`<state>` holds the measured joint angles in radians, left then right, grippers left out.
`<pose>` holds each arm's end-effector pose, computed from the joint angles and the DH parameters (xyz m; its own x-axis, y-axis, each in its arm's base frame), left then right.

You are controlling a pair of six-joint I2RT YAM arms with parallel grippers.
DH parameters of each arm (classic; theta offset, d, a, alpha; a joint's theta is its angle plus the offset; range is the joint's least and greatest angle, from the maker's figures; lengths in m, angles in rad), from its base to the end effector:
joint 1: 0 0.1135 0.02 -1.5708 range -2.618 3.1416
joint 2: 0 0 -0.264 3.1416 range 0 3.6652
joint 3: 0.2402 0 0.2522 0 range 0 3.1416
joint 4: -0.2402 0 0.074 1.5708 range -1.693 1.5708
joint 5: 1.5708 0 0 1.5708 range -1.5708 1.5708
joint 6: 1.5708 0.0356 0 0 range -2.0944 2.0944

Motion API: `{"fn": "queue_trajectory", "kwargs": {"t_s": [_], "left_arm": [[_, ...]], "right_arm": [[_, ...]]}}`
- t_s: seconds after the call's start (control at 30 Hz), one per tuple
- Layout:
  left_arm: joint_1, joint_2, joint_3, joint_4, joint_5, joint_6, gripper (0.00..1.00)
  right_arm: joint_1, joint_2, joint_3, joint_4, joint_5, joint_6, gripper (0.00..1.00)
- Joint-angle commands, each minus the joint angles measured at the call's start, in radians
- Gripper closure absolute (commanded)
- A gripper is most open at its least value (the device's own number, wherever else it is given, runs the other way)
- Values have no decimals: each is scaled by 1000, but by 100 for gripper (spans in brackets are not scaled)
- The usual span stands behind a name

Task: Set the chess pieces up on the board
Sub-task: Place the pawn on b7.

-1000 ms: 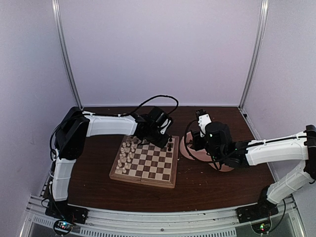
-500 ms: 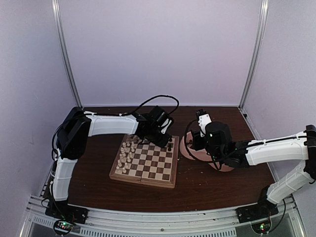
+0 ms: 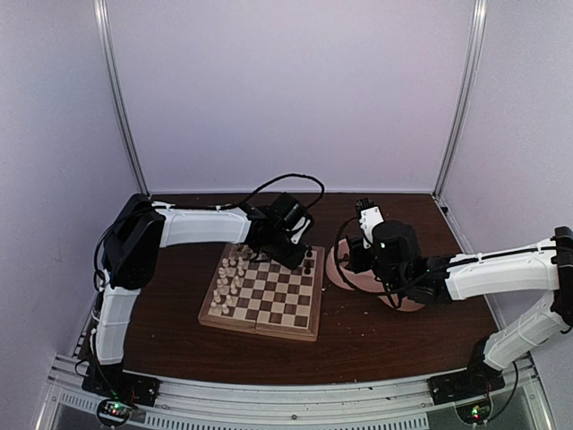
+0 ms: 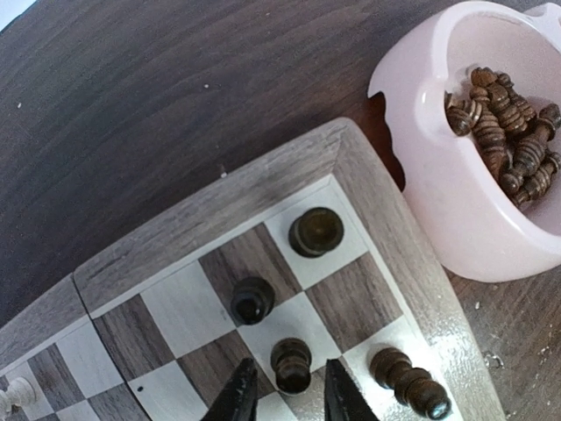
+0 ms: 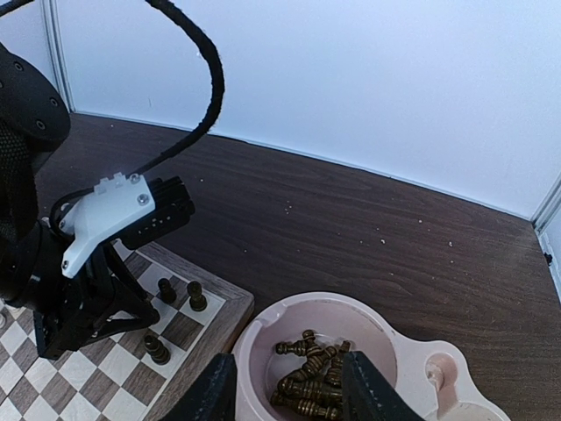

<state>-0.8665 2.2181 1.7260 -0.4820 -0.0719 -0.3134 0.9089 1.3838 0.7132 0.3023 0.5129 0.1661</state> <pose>0.3160 -0.3679 0.1707 -0.7358 0.3911 -0.5529 0.5331 0.8380 -0.1167 0.1970 0.2244 0.2299 -0.2854 -0.1318 -0.9493 -0.3638 0.9313 -0.0200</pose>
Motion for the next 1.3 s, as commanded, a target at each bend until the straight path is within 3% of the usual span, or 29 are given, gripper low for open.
{"fn": "queue_trajectory", "kwargs": {"t_s": [0.0, 0.27, 0.33, 0.37, 0.4, 0.57, 0.97, 1.13, 1.27], "left_arm": [[7, -2, 15, -3, 3, -3, 70], [7, -54, -21, 11, 6, -7, 61], [7, -98, -66, 44, 4, -12, 60], [7, -129, -92, 62, 0, -17, 59], [6, -155, -118, 76, -8, -22, 59], [0, -290, -269, 159, -76, -61, 60], [-100, -680, -635, 321, -193, -36, 60], [-101, -758, -783, 452, -238, 9, 60], [-101, -743, -783, 443, -242, 30, 61]], "right_arm": [[-7, -22, -1, -5, -6, 14, 57], [-8, -22, 3, -11, -7, 12, 57], [-11, -18, 7, -16, -19, 14, 57], [-16, -11, 14, -28, -26, 25, 51], [-25, 4, 29, -49, -29, 46, 51], [-136, 116, 150, -283, -172, 196, 59], [-206, 303, 318, -496, -349, 259, 56], [-230, 380, 368, -532, -385, 248, 55], [-249, 446, 418, -585, -379, 242, 54]]}}
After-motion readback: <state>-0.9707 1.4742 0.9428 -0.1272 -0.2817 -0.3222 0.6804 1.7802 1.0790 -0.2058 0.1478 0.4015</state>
